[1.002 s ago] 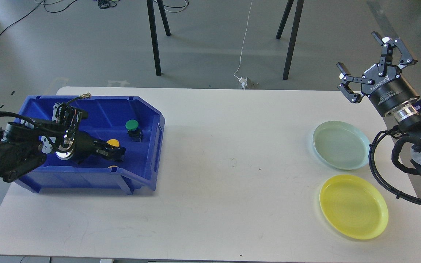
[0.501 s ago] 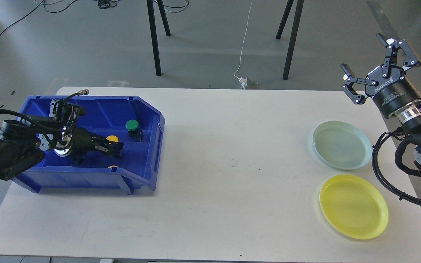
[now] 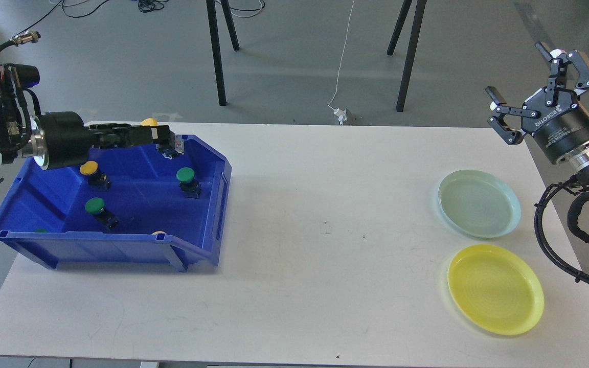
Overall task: Pass button and place on color plate
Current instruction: 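Lift the button and extend the left gripper toward the right gripper, then close the right gripper on the button and release the left gripper, then carry the button with the right gripper and drop it on the yellow plate, then reach the left gripper into the bin and grasp a green-topped button, then lift the green-topped button and extend the left gripper toward the right gripper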
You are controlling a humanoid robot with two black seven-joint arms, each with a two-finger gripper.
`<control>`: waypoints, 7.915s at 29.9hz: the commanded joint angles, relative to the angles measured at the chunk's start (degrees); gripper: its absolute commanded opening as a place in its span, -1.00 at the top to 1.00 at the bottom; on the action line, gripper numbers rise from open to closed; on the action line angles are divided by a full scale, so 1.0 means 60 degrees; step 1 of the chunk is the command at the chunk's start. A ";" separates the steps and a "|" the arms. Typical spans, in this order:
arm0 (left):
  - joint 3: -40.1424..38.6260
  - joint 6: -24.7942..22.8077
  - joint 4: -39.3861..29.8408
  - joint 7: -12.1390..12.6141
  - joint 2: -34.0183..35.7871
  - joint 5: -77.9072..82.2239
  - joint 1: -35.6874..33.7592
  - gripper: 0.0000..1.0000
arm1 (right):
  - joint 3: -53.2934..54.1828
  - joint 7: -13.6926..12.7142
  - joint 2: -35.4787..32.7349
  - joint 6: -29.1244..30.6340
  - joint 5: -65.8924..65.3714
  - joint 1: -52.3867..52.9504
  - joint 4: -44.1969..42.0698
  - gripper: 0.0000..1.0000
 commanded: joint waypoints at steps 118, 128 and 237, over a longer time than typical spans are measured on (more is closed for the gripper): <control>-0.2573 -0.0364 0.0892 -0.0003 -0.5021 -0.4321 0.1893 -0.99 | 0.2387 0.0252 0.0796 -0.1667 0.2508 -1.0099 0.3956 0.92; -0.2544 0.0893 -0.0248 -0.0003 -0.3530 -0.3811 0.1820 -0.99 | 0.2093 0.0016 0.0942 -0.2682 0.2656 -0.9658 0.3926 -0.61; -0.0722 0.0604 0.1350 -0.0003 0.0457 0.2876 0.0471 0.73 | 0.0599 -0.0203 -0.0785 -0.1583 0.2569 -0.2963 0.3735 -1.00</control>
